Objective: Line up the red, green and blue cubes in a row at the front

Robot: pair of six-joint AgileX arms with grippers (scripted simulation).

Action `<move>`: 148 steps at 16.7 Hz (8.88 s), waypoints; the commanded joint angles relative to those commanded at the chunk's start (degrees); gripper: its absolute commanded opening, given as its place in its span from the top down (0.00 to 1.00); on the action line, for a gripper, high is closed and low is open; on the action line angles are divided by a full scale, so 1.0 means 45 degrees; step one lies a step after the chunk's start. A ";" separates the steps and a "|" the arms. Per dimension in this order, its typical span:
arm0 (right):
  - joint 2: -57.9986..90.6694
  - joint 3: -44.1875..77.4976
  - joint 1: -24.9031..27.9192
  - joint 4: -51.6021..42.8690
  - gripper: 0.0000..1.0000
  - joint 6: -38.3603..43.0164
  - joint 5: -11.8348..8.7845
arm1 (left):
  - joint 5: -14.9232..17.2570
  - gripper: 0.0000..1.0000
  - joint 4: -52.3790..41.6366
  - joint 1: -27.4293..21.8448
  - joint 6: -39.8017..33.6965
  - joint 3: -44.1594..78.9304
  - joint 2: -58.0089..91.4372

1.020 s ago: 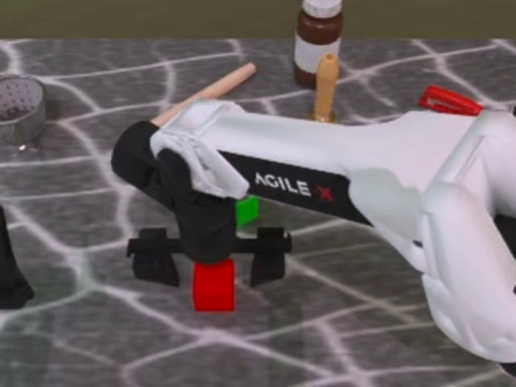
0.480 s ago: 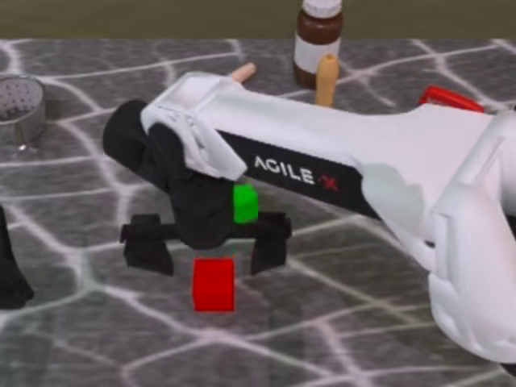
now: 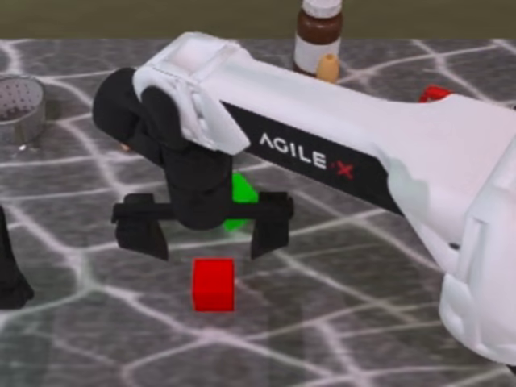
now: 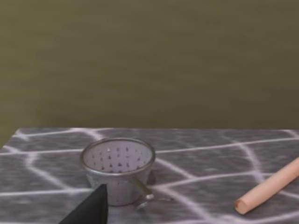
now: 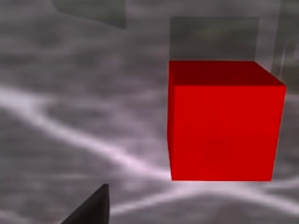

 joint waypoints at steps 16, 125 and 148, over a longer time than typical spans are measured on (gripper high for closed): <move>-1.2542 -1.2479 -0.5054 0.6475 0.00 -0.5712 0.1397 | 0.1066 0.00 -1.0086 -0.3899 0.2989 1.2381 1.3513; -3.1268 -2.8976 -1.1555 1.7526 0.00 -1.1843 -0.0315 | 0.0074 0.40 -1.1513 -0.9910 1.0198 1.9305 2.7741; -3.1268 -2.8976 -1.1555 1.7526 0.00 -1.1843 -0.0315 | 0.0066 0.00 -1.4549 -0.9649 1.0177 2.1301 2.6711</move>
